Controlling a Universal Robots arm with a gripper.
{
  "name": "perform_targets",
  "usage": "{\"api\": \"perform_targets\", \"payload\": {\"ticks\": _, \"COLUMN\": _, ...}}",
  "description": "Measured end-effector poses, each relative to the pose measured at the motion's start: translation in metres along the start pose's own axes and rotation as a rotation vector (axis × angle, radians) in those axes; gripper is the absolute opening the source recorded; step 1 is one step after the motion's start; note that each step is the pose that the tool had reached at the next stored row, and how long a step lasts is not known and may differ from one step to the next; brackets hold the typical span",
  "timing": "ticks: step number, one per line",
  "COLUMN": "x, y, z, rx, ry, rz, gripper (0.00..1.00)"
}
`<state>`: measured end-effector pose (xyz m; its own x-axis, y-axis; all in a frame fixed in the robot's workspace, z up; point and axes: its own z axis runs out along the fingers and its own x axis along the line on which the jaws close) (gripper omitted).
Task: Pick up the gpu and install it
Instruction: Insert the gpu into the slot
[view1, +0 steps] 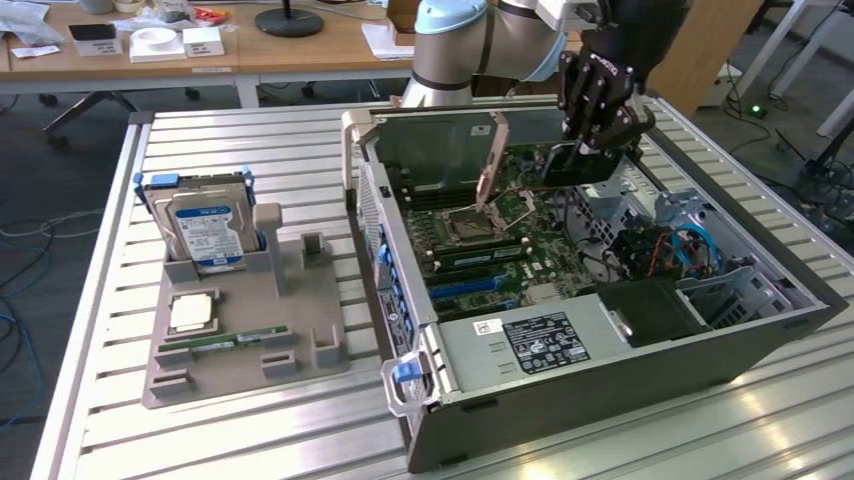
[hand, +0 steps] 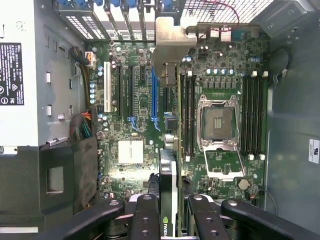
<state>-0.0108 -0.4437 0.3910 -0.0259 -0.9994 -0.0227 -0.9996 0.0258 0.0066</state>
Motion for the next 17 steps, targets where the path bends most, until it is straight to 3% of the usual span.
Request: {"api": "perform_targets", "payload": {"ticks": 17, "x": 0.0003, "y": 0.0065, "z": 0.0039, "rx": 0.0054, "ry": -0.0002, "rz": 0.000, "gripper": 0.27}}
